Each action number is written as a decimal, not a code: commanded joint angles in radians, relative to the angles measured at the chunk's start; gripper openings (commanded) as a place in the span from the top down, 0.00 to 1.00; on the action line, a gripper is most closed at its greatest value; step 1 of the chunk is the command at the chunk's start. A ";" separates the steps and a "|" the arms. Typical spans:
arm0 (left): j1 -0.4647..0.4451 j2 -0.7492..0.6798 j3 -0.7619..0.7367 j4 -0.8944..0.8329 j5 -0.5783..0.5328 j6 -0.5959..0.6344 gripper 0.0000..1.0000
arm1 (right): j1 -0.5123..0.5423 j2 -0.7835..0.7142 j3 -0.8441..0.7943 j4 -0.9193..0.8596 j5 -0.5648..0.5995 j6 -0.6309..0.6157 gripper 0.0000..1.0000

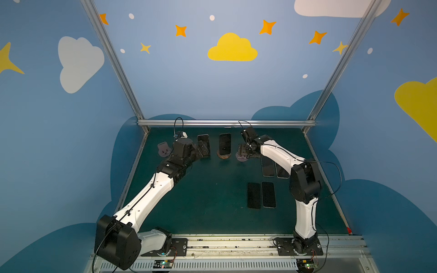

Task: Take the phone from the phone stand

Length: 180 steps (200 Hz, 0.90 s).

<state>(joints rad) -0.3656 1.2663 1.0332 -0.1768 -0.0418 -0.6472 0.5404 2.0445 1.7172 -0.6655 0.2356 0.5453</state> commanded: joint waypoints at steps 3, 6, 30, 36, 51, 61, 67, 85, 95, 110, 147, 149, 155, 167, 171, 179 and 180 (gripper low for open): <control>0.018 0.016 0.009 0.002 0.042 -0.028 0.00 | -0.008 0.027 0.029 0.035 -0.046 0.002 0.08; 0.018 0.017 0.010 0.001 0.044 -0.028 0.00 | -0.008 0.031 0.032 0.036 -0.049 0.003 0.08; 0.025 0.022 0.011 -0.001 0.046 -0.028 0.00 | -0.008 0.066 0.065 0.025 -0.061 0.005 0.08; 0.026 0.022 0.011 0.000 0.050 -0.030 0.00 | -0.008 0.077 0.074 0.019 -0.060 0.005 0.08; 0.028 0.024 0.011 -0.003 0.051 -0.028 0.00 | -0.008 0.099 0.095 0.006 -0.043 0.011 0.08; 0.027 0.022 0.011 -0.001 0.049 -0.028 0.00 | -0.008 0.112 0.105 0.006 -0.035 0.003 0.11; 0.027 0.023 0.011 -0.001 0.049 -0.028 0.00 | -0.008 0.119 0.113 0.007 -0.023 -0.003 0.13; 0.028 0.027 0.013 -0.001 0.058 -0.027 0.00 | -0.010 0.144 0.137 -0.003 -0.005 -0.019 0.23; 0.028 0.030 0.013 -0.001 0.060 -0.026 0.00 | -0.010 0.157 0.153 -0.008 -0.001 -0.034 0.29; 0.029 0.034 0.013 -0.001 0.062 -0.027 0.00 | -0.010 0.172 0.172 -0.022 0.020 -0.048 0.36; 0.031 0.037 0.016 0.000 0.082 -0.028 0.00 | -0.014 0.174 0.178 -0.010 0.056 -0.077 0.44; 0.031 0.039 0.016 0.000 0.082 -0.028 0.00 | -0.014 0.174 0.177 -0.008 0.057 -0.080 0.45; 0.033 0.039 0.016 0.002 0.084 -0.028 0.00 | -0.015 0.172 0.174 0.000 0.062 -0.091 0.45; 0.035 0.040 0.017 0.003 0.092 -0.029 0.00 | -0.017 0.168 0.167 0.019 0.064 -0.109 0.45; 0.034 0.041 0.018 0.003 0.094 -0.027 0.00 | -0.018 0.167 0.167 0.025 0.064 -0.113 0.45; 0.034 0.040 0.018 0.003 0.094 -0.028 0.00 | -0.023 0.169 0.170 0.040 0.068 -0.129 0.45; 0.034 0.040 0.018 0.003 0.094 -0.028 0.00 | -0.023 0.169 0.171 0.041 0.069 -0.130 0.45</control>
<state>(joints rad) -0.3359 1.2949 1.0332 -0.1768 0.0387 -0.6708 0.5278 2.2082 1.8683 -0.6586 0.2695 0.4648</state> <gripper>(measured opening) 0.996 0.592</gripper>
